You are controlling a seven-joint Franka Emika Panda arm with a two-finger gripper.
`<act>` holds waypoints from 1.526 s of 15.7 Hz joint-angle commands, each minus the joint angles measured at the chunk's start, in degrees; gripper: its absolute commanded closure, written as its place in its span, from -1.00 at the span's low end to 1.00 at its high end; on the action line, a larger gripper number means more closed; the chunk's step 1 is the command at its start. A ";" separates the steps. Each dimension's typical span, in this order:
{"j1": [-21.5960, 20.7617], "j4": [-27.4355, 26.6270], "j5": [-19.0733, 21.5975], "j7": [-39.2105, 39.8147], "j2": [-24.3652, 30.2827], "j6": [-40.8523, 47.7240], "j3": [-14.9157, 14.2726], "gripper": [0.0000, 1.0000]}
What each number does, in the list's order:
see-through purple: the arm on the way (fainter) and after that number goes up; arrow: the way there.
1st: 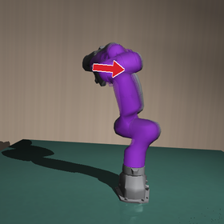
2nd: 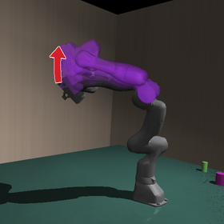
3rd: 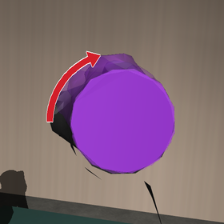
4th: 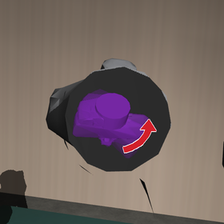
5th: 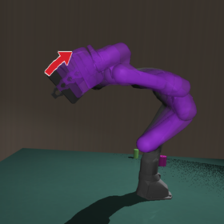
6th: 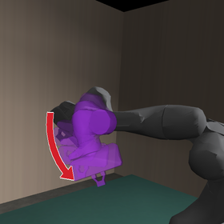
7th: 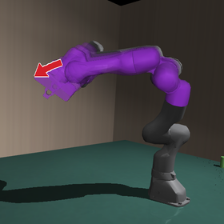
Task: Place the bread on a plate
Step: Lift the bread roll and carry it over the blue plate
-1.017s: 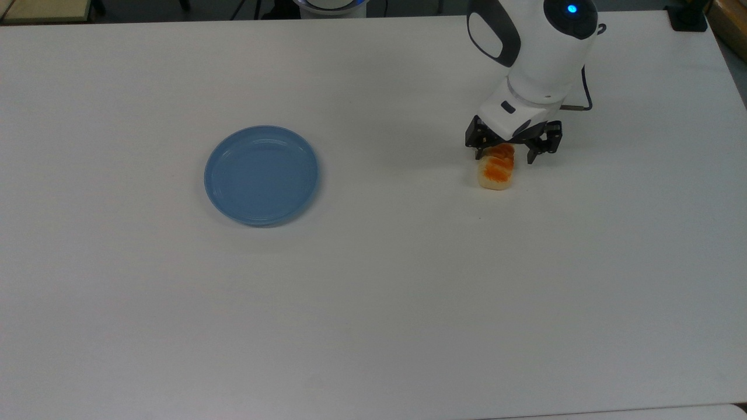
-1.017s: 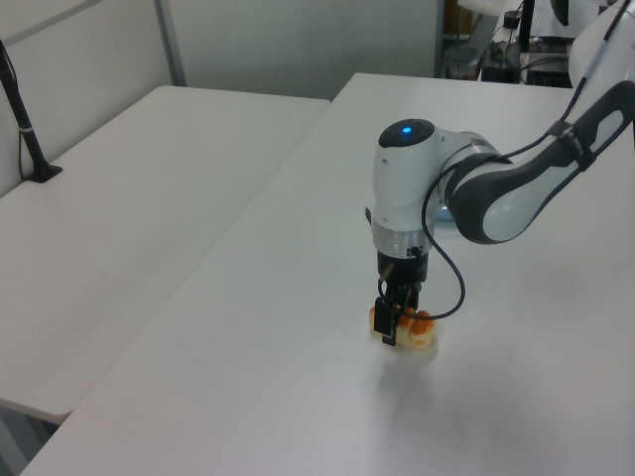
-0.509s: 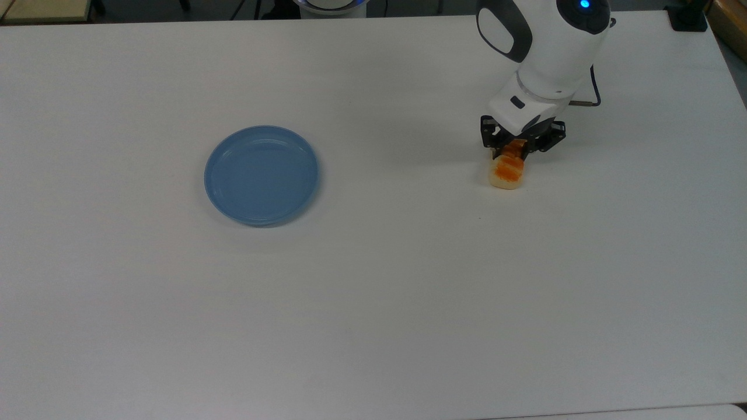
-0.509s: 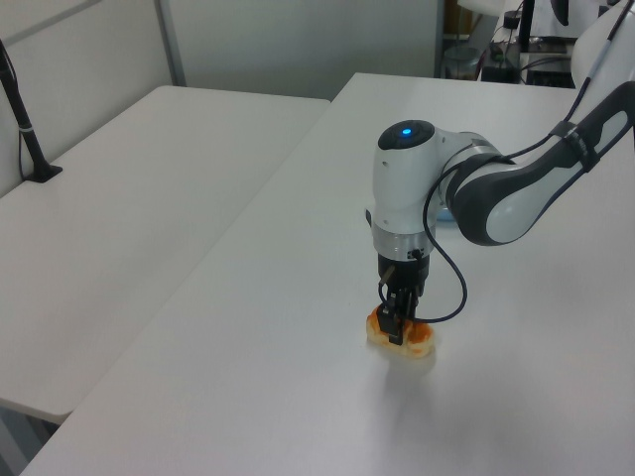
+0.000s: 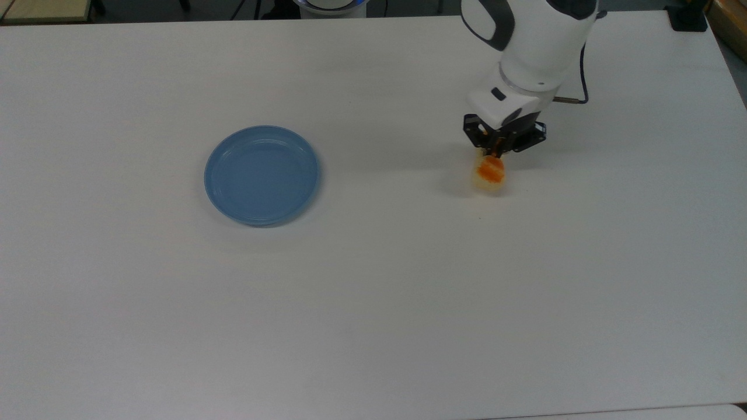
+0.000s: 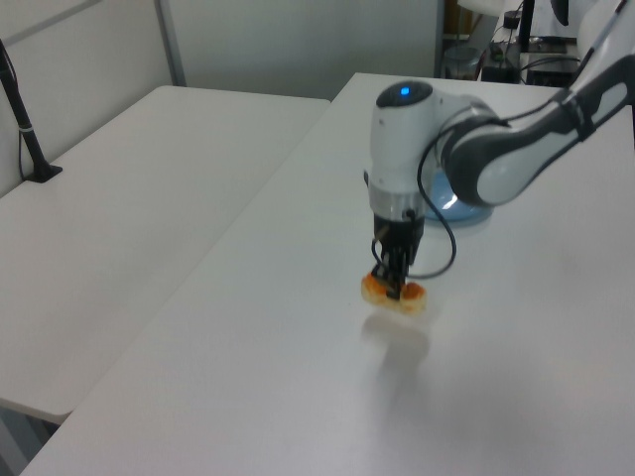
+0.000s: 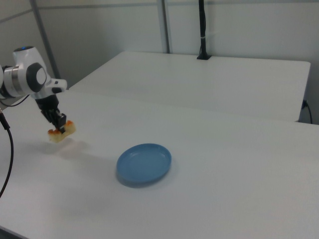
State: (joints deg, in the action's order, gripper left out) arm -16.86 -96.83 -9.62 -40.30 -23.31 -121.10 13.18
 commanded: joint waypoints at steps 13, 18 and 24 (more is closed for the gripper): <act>20.98 8.86 1.27 33.87 7.31 21.16 -1.40 0.73; 23.44 7.89 1.19 37.93 6.26 19.42 -4.04 0.73; 24.24 0.78 -0.05 38.11 5.56 9.67 -6.58 0.73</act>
State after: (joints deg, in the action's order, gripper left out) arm 7.85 -90.86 -9.45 -3.38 -18.65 -105.85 8.92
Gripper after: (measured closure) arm 0.863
